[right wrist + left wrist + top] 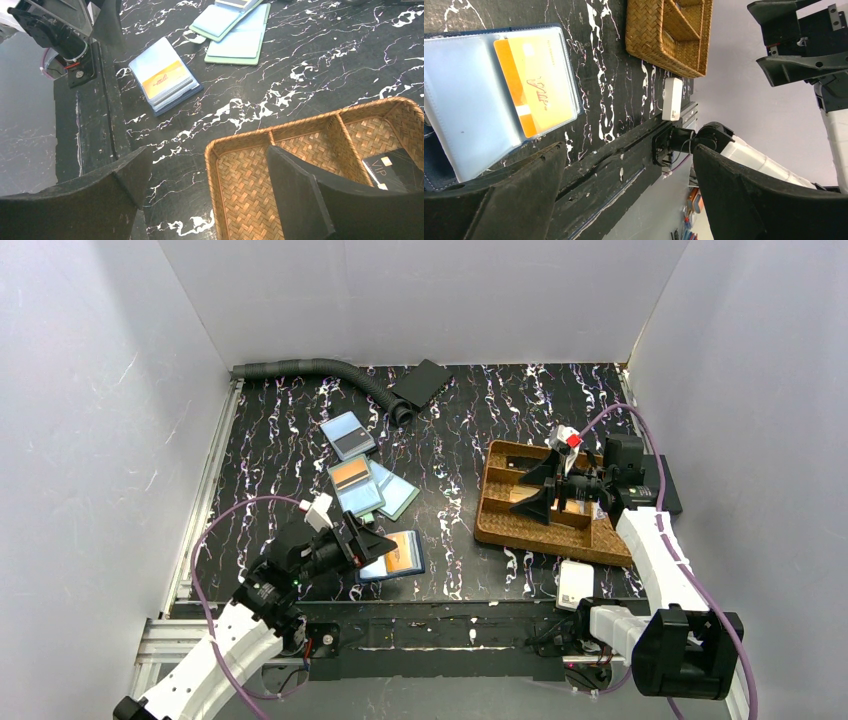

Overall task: Take the credit cards out of the card holder
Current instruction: Reset both arms

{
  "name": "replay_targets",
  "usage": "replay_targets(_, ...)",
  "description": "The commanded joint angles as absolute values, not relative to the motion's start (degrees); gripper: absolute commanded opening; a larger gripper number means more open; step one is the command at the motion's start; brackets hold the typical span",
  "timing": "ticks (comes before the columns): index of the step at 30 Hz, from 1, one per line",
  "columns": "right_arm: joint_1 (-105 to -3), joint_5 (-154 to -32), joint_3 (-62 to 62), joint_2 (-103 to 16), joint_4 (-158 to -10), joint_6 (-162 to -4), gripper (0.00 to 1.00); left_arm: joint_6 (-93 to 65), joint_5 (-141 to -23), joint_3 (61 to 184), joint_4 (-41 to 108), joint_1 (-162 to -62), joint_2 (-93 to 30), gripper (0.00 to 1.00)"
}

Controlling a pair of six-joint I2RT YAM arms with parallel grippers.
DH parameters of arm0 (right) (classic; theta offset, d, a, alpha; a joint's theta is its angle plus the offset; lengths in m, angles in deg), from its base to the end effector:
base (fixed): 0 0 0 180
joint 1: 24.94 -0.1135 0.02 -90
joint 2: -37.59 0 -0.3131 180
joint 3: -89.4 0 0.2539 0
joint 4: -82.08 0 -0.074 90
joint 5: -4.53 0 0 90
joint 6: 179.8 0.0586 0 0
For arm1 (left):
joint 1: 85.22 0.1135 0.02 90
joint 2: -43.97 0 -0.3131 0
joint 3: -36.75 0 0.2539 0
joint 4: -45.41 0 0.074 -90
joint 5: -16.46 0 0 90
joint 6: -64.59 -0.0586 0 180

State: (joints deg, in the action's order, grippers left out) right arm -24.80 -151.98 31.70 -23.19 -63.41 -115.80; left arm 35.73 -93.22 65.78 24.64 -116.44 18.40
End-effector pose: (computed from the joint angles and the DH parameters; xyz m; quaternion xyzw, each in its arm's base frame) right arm 0.1980 0.0533 0.3137 -0.4039 0.6771 0.3958 0.4710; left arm 0.0875 -0.0761 0.2255 -0.1070 0.7929 -0.5166 0.3050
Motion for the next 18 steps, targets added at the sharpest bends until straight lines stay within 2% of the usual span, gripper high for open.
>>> replay_targets(1,-24.92,-153.89,31.27,-22.83,-63.68,-116.34,0.93,36.9,-92.74,64.95,22.9,-116.26,21.38,0.97)
replay_targets(9,-24.87,-152.65,30.81,-20.95,-62.02,-117.36,0.94,40.03,-93.11,63.13,28.94,-116.24,21.77,0.97)
replay_targets(18,-24.17,-152.75,29.9,-20.68,-60.96,-117.36,0.95,37.36,-94.33,66.19,24.01,-116.2,20.26,0.97)
